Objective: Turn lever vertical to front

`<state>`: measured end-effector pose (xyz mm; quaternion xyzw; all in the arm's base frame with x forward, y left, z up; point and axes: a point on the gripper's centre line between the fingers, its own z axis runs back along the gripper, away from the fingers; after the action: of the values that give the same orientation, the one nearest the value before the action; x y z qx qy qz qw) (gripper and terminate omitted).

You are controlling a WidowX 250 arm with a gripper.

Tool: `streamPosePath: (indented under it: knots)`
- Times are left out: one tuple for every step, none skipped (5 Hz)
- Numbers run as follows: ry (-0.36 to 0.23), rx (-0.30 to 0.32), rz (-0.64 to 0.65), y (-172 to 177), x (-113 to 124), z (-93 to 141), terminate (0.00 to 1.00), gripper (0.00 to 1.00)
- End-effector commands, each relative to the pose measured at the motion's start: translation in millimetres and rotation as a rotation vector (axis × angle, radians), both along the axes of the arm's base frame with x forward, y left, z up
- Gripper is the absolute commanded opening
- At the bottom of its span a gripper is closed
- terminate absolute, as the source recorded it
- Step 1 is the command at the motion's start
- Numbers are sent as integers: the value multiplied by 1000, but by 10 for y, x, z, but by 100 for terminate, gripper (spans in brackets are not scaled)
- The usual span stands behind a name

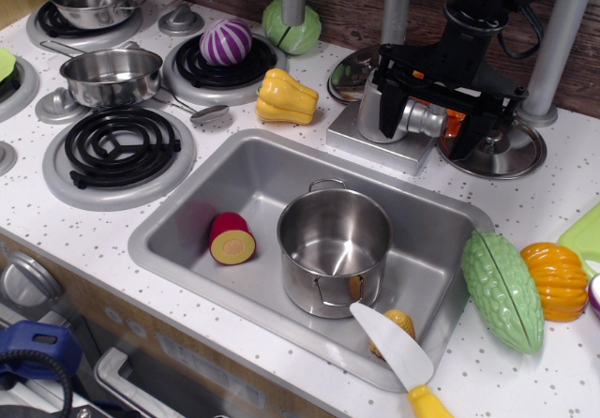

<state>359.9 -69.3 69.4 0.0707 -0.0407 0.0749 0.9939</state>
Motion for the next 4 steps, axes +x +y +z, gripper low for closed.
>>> streamPosePath:
  knots:
    - [0, 0, 0, 0, 0, 0, 0, 100]
    - [-92, 38, -24, -2, 145, 71, 0, 100]
    - [-166, 104, -46, -13, 305, 184, 0, 100]
    - [-204, 124, -89, -4, 448, 356, 0, 100]
